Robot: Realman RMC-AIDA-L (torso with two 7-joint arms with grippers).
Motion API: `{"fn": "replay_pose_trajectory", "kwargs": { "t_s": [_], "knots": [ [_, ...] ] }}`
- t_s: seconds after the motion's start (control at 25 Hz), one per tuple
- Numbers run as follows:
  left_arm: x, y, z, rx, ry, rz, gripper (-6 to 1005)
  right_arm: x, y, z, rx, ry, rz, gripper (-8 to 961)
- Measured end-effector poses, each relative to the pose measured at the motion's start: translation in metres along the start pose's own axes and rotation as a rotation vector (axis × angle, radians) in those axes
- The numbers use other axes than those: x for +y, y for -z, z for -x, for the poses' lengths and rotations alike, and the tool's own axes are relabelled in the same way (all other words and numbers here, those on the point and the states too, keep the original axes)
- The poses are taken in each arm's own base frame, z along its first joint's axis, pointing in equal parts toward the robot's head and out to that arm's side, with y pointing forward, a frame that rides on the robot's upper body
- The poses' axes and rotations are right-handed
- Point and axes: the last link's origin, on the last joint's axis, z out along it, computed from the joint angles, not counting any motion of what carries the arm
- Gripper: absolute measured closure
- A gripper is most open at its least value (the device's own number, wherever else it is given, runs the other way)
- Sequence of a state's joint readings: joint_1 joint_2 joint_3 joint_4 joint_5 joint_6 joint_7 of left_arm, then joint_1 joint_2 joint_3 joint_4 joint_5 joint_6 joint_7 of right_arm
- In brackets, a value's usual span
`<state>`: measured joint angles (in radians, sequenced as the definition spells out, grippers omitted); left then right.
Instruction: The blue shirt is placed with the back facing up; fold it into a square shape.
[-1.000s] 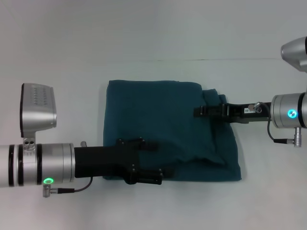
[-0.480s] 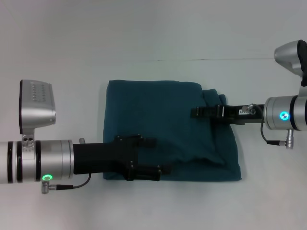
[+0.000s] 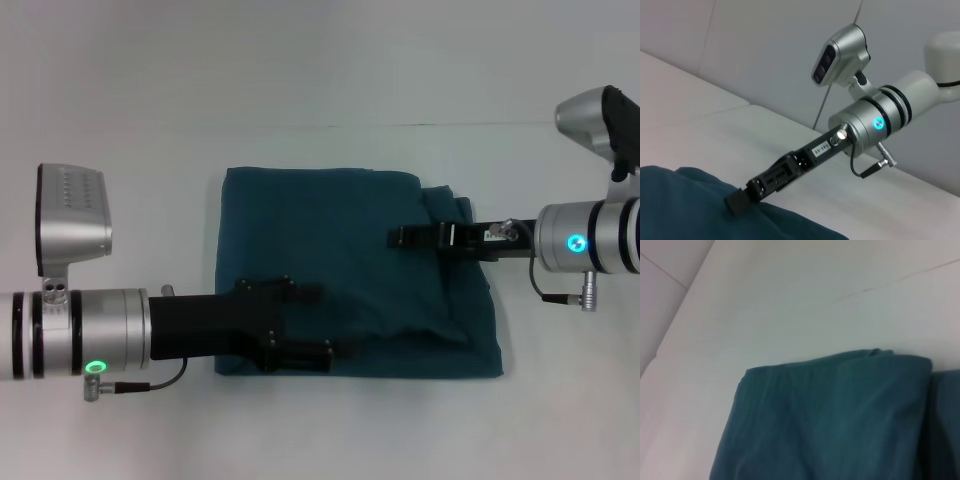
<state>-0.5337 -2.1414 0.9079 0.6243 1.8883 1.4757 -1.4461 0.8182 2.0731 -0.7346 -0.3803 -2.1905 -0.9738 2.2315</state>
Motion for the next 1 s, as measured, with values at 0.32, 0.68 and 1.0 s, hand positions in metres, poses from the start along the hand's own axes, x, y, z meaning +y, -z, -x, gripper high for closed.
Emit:
{"fn": "replay_pose_trajectory", "kwargs": {
  "t_s": [0.32,0.68,1.0],
  "knots": [
    [-0.0015,0.0023,-0.0005,0.009,0.005,-0.009,63,0.0042,-0.0101,-0.0033,0.011,0.006,-0.022,234],
    [-0.0011,0.0036,0.0016,0.009,0.01,-0.012,63,0.0023,-0.0102,-0.0001,-0.012,0.018,-0.035,498],
    [-0.001,0.0033,0.0018,0.009,0.011,-0.011,63,0.0038,-0.0086,0.0032,-0.063,0.038,-0.003,800]
  ]
}}
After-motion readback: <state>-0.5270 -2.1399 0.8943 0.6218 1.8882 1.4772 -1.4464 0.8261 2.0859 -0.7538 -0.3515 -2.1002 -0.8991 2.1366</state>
